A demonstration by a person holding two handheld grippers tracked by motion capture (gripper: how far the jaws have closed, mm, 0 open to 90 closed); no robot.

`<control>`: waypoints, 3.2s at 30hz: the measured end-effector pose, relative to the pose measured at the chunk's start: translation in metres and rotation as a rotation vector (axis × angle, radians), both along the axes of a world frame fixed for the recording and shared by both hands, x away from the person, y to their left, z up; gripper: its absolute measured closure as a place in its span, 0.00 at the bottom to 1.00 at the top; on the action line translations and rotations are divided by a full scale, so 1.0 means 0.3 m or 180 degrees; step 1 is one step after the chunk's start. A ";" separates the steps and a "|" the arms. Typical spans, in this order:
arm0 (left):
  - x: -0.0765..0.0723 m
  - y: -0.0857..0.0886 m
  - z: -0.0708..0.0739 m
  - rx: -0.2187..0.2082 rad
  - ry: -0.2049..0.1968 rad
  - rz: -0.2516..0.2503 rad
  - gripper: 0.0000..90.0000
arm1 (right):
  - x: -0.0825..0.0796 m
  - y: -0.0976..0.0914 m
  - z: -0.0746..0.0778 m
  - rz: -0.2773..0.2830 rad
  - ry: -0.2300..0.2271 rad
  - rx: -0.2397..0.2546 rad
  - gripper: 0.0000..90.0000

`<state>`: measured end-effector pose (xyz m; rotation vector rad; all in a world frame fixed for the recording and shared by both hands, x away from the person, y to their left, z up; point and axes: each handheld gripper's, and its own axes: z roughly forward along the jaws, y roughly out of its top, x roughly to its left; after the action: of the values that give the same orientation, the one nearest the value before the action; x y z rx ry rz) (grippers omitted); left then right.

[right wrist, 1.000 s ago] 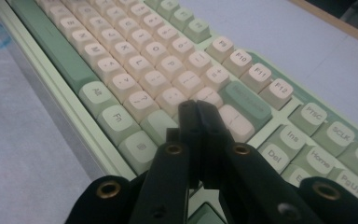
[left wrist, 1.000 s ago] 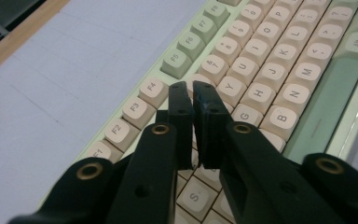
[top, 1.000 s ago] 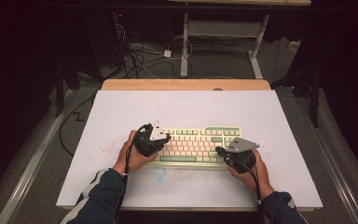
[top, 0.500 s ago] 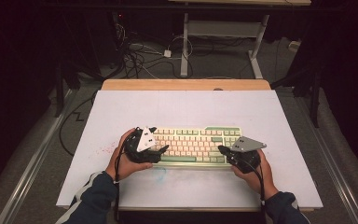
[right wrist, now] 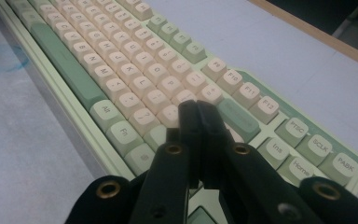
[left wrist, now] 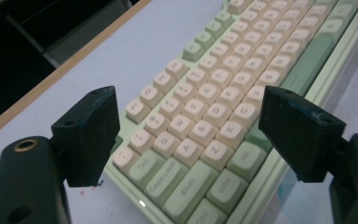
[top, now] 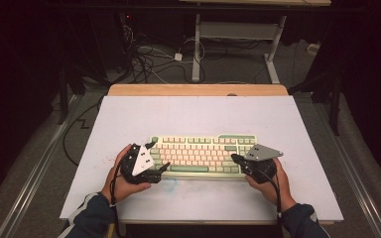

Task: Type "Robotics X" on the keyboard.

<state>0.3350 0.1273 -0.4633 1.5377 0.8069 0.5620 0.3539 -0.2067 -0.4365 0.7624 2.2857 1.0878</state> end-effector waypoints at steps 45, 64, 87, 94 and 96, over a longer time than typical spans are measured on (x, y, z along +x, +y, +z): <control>-0.058 0.124 -0.092 0.0137 0.0251 0.0198 0.21 | 0.119 0.197 -0.002 0.0188 0.0138 -0.0191 1.00; -0.056 0.115 -0.107 0.0202 0.0316 0.0150 0.22 | 0.177 0.271 -0.037 0.0154 0.0302 -0.0380 1.00; -0.056 0.116 -0.109 0.0252 0.0338 0.0146 0.22 | 0.127 0.247 0.001 0.0201 0.0122 -0.0058 0.95; -0.057 0.117 -0.109 0.0265 0.0334 0.0152 0.22 | 0.096 0.216 0.029 0.0212 -0.0030 0.0147 0.77; -0.057 0.117 -0.108 0.0265 0.0334 0.0151 0.22 | 0.088 0.203 0.035 0.0182 -0.0089 0.0189 0.74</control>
<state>0.3179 0.1625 -0.4959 1.6385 0.9120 0.5592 0.3804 -0.1457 -0.4260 0.7042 2.2734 1.1897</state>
